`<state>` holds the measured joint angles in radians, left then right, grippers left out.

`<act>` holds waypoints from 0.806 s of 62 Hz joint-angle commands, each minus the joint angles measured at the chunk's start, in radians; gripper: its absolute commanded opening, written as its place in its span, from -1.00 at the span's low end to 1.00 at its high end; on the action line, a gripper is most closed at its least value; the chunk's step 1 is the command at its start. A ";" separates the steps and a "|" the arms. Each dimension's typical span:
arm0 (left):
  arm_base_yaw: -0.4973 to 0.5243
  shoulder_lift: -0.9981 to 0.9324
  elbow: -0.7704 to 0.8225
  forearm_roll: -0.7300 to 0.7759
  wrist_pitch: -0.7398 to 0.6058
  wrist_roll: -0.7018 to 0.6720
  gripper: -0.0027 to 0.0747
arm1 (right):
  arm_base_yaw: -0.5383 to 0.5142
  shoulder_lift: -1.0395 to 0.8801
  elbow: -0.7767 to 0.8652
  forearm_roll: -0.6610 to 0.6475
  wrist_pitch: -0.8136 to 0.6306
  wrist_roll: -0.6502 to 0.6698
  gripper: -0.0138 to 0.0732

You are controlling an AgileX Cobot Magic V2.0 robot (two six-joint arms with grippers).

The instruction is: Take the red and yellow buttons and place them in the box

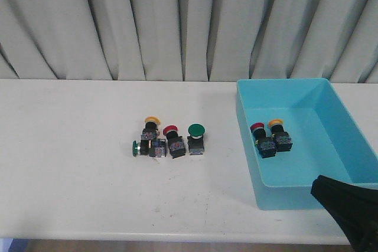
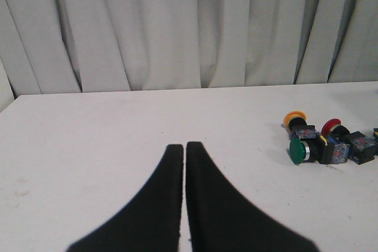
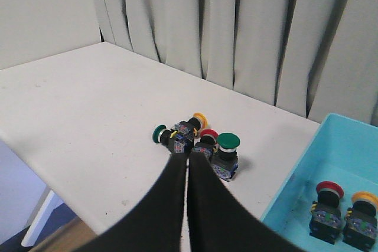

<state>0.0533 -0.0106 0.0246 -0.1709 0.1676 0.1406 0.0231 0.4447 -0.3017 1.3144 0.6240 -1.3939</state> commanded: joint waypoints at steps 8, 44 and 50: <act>-0.001 -0.025 0.032 -0.007 -0.074 -0.003 -0.95 | -0.001 0.003 -0.027 0.025 -0.018 -0.003 -0.69; -0.001 -0.025 0.032 -0.007 -0.074 -0.003 -0.95 | -0.001 -0.312 0.105 -1.096 -0.360 1.311 -0.69; -0.001 -0.025 0.032 -0.007 -0.074 -0.003 -0.95 | -0.001 -0.365 0.184 -1.205 -0.415 1.466 -0.69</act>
<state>0.0533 -0.0106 0.0246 -0.1709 0.1676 0.1406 0.0231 0.1090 -0.1504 0.2283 0.3355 -0.0895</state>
